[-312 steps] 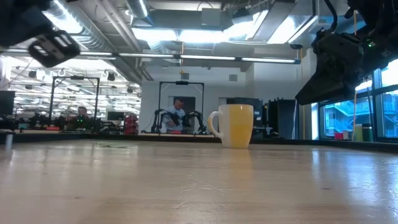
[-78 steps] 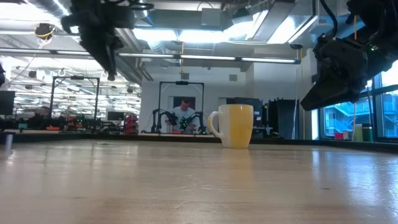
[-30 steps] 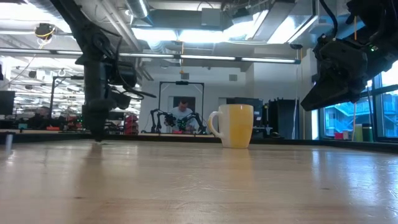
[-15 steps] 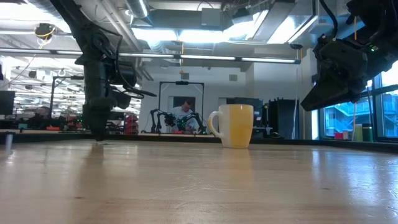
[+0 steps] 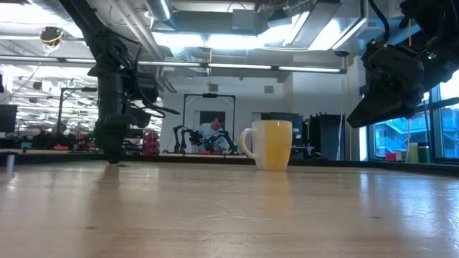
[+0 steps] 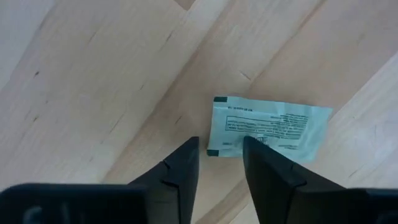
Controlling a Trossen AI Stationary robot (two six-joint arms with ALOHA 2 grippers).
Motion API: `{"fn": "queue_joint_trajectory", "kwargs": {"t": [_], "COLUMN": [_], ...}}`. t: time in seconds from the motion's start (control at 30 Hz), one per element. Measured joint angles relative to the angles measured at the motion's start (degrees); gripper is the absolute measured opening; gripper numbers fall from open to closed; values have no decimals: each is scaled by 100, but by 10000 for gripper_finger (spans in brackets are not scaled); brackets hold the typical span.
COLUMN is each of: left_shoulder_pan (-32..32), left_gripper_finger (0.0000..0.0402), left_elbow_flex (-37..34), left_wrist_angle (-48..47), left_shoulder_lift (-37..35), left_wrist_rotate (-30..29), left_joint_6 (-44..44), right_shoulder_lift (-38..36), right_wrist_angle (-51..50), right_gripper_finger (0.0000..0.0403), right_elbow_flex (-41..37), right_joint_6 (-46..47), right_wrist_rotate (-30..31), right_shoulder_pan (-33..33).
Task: Pick and place items into bin
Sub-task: Put the stevia packet into the left transparent bin
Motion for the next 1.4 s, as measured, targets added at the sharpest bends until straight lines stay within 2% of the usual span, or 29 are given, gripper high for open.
{"fn": "queue_joint_trajectory", "kwargs": {"t": [0.17,0.6,0.77,0.93,1.17,1.4], "left_shoulder_pan": [4,-1,-12,-189,-972,-2574], "left_gripper_finger": [92,12,7,5,5,5], "left_elbow_flex": [24,25,264,470,492,492], "left_wrist_angle": [-40,-31,-343,-628,-1349,-1658], "left_shoulder_lift": [208,229,194,-265,-1163,-1895], "left_wrist_rotate": [-1,51,-14,-2,46,633], "left_joint_6": [0,146,211,267,-74,-903], "right_shoulder_lift": [2,1,1,0,0,0], "right_wrist_angle": [0,-14,-17,-20,-26,-28], "right_gripper_finger": [135,135,135,135,135,135], "right_elbow_flex": [0,0,0,0,0,0], "right_joint_6": [-1,-5,-5,-6,-21,-10], "right_wrist_rotate": [0,0,0,0,0,0], "right_shoulder_pan": [-1,-1,-1,0,-1,0]}}
